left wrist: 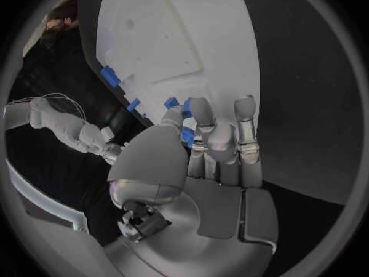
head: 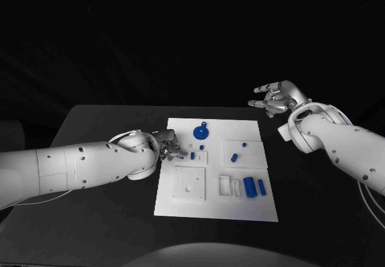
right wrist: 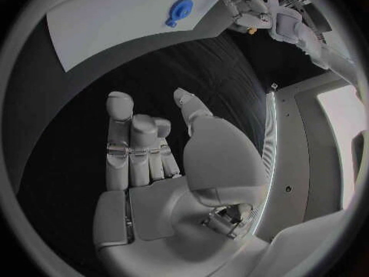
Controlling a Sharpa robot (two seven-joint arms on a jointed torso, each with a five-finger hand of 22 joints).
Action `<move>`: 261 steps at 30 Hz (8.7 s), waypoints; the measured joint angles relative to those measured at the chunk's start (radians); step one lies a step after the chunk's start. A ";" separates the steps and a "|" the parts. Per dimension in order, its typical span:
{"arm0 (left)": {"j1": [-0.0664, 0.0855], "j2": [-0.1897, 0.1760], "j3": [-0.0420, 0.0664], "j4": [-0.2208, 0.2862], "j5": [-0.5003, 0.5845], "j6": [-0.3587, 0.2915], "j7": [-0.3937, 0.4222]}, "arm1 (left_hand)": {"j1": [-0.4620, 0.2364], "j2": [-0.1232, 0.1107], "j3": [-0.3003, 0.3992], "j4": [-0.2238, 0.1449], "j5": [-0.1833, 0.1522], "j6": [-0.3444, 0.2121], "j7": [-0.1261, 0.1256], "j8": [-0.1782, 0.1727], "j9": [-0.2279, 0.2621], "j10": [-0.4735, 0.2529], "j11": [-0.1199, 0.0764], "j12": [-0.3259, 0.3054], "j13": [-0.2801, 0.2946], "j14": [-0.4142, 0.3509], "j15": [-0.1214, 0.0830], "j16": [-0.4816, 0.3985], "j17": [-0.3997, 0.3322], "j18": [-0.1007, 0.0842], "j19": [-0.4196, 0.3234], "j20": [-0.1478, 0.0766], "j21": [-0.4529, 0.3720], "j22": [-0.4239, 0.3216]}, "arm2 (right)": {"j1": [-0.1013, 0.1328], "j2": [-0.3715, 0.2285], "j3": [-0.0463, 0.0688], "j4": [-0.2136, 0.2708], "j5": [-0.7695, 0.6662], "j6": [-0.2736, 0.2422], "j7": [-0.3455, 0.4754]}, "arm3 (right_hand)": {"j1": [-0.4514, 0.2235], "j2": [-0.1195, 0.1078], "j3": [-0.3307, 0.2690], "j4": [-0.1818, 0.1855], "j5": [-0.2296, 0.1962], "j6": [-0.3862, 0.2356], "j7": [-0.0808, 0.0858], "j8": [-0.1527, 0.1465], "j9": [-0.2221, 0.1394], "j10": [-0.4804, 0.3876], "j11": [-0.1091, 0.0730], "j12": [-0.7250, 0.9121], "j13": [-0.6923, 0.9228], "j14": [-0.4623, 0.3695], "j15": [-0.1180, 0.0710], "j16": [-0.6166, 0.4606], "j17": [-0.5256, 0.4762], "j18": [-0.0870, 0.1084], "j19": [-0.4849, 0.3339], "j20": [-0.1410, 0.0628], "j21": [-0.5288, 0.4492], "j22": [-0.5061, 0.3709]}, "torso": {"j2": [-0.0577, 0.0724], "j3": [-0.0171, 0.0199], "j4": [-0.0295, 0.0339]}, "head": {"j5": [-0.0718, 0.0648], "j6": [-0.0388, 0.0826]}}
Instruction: Assemble the parts on the task board
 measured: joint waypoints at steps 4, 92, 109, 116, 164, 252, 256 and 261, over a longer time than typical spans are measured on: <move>0.001 0.003 0.001 -0.001 -0.002 0.009 -0.007 | 0.000 0.000 0.000 0.000 0.000 0.000 0.000 0.000 0.000 0.000 0.000 0.000 0.001 0.000 0.000 0.000 0.000 0.000 0.000 0.000 0.000 0.000 | -0.001 0.000 0.000 0.000 0.000 0.000 0.000 | -0.005 0.005 0.000 0.000 0.001 0.000 0.000 0.000 0.000 0.000 0.000 0.000 0.000 0.000 0.000 0.000 0.001 0.000 0.000 0.000 0.000 0.000 | 0.000 0.0000 0.0003 | 0.000 -0.002; -0.002 0.015 0.000 0.007 -0.039 0.003 -0.064 | -0.002 -0.047 0.023 0.008 0.021 0.020 0.009 0.023 0.026 0.005 0.005 0.004 -0.023 0.039 -0.001 -0.008 0.048 0.047 0.025 0.043 0.012 0.000 | -0.016 0.002 0.000 -0.008 0.001 0.002 0.003 | -0.013 0.005 -0.005 0.017 0.027 0.000 0.000 0.000 0.000 0.000 0.000 0.000 -0.001 0.000 0.000 0.000 0.000 0.000 0.000 0.000 -0.004 0.000 | 0.000 0.0004 -0.0001 | 0.000 -0.019; -0.002 0.016 0.000 0.006 -0.038 0.000 -0.064 | 0.014 -0.077 0.014 0.052 0.021 0.025 0.007 0.023 0.029 0.008 0.002 0.008 -0.026 0.040 0.000 -0.008 0.052 0.047 0.021 0.047 0.012 0.000 | -0.017 0.002 0.000 -0.009 0.001 0.002 0.003 | -0.013 0.005 -0.005 0.017 0.027 0.000 0.000 0.000 0.000 0.000 0.000 0.000 -0.002 0.000 0.000 0.000 0.000 0.000 0.000 0.000 -0.004 0.000 | 0.000 -0.0003 0.0004 | 0.000 -0.022; -0.003 0.016 0.000 0.005 -0.038 -0.001 -0.065 | 0.012 -0.084 0.005 0.084 0.021 0.038 -0.006 0.023 0.031 0.014 -0.004 0.008 -0.026 0.040 -0.001 -0.008 0.052 0.047 0.021 0.047 0.012 0.000 | -0.017 0.002 0.000 -0.009 0.001 0.002 0.003 | -0.013 0.005 -0.005 0.017 0.027 0.000 0.000 0.000 0.000 0.000 0.000 0.000 -0.002 0.000 0.000 0.000 0.000 0.000 0.000 0.000 -0.004 0.000 | 0.000 -0.0004 0.0003 | 0.000 -0.022; -0.006 0.023 -0.002 -0.013 -0.023 -0.004 -0.077 | -0.071 -0.192 -0.021 0.238 -0.054 0.082 -0.043 0.017 0.026 0.008 -0.014 0.004 -0.027 0.041 -0.002 -0.024 0.030 0.047 0.026 0.030 0.008 0.000 | -0.017 0.002 0.000 -0.011 0.002 0.002 0.003 | -0.021 0.005 -0.015 0.026 0.048 0.000 0.000 0.000 0.000 0.000 0.000 0.000 -0.004 0.000 0.000 -0.004 -0.002 0.000 0.000 0.000 -0.004 0.000 | 0.000 -0.0007 0.0005 | -0.006 -0.020; 0.010 -0.039 0.106 -0.039 0.276 0.129 0.135 | -0.019 -0.047 -0.116 0.093 -0.157 -0.040 0.036 0.073 -0.903 0.009 0.019 -0.271 -0.294 0.000 0.006 -0.094 -0.150 -0.016 0.074 -0.016 -0.155 0.000 | -0.030 -0.027 0.000 0.001 0.017 0.002 0.006 | -0.025 0.001 -0.021 0.038 0.078 0.000 0.000 0.000 0.000 0.000 0.000 -0.008 -0.010 0.000 0.000 -0.013 -0.010 0.000 0.000 0.000 -0.022 0.000 | 0.000 -0.0012 0.0004 | -0.010 0.008; 0.033 -0.049 0.112 -0.038 0.287 0.177 0.106 | -0.042 -0.076 -0.096 0.153 -0.172 -0.052 0.023 0.122 -0.699 0.008 0.014 -0.240 -0.272 0.002 0.008 -0.061 -0.072 -0.016 0.062 -0.010 -0.128 0.000 | -0.031 -0.033 0.000 0.005 0.020 0.002 0.006 | -0.025 0.001 -0.021 0.038 0.078 0.000 0.000 0.000 0.000 0.000 0.000 -0.008 -0.010 0.000 0.000 -0.013 -0.010 0.000 0.000 0.000 -0.022 0.000 | 0.000 -0.0006 0.0004 | -0.008 0.011; 0.055 -0.052 0.114 -0.035 0.290 0.239 0.056 | -0.046 -0.122 -0.056 0.223 -0.180 -0.037 0.008 0.103 -0.430 0.009 0.008 -0.217 -0.263 0.011 0.006 -0.049 -0.018 -0.016 0.048 -0.006 -0.100 0.000 | -0.032 -0.040 0.000 0.010 0.023 0.002 0.006 | -0.025 0.001 -0.021 0.037 0.078 0.000 0.000 0.000 0.000 0.000 0.000 -0.008 -0.011 0.000 0.000 -0.017 -0.013 0.000 0.000 0.000 -0.022 0.000 | 0.000 0.0009 0.0000 | -0.006 0.013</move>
